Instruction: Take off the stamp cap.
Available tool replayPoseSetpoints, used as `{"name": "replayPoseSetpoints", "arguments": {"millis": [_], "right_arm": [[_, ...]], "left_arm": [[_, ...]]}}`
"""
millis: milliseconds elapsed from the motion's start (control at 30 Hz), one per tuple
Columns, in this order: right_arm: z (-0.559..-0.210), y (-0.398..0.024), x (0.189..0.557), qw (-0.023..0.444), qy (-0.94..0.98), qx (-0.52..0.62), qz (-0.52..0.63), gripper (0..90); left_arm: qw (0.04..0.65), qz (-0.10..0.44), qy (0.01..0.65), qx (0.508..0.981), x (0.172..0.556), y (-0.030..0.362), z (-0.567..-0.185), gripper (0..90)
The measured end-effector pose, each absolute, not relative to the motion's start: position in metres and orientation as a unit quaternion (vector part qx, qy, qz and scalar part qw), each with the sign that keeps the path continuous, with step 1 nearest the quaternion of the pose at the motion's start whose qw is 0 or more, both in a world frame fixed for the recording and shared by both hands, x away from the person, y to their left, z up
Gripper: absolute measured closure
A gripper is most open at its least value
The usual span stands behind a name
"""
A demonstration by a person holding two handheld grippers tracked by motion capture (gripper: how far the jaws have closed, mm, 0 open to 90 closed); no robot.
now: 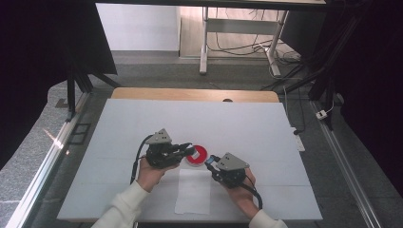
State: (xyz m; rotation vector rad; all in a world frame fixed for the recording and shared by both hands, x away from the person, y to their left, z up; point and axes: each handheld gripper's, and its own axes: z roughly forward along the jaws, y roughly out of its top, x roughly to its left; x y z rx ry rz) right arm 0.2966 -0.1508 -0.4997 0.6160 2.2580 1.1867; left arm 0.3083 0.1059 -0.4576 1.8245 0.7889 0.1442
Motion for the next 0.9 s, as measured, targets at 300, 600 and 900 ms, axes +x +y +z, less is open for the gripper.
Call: {"name": "replayPoseSetpoints", "arguments": {"millis": [300,600,900], "right_arm": [[-0.506,-0.169,0.297,0.244,0.83,0.241,0.44,65.2],[-0.51,-0.185,0.295,0.246,0.827,0.259,0.433,65.1],[-0.507,-0.209,0.292,0.255,0.819,0.272,0.437,65.2]], "left_arm": [[0.546,0.062,0.331,0.767,0.309,0.109,-0.457,75.6],[0.545,0.061,0.334,0.767,0.31,0.108,-0.458,75.6],[0.533,0.066,0.329,0.777,0.311,0.107,-0.46,75.5]]}}
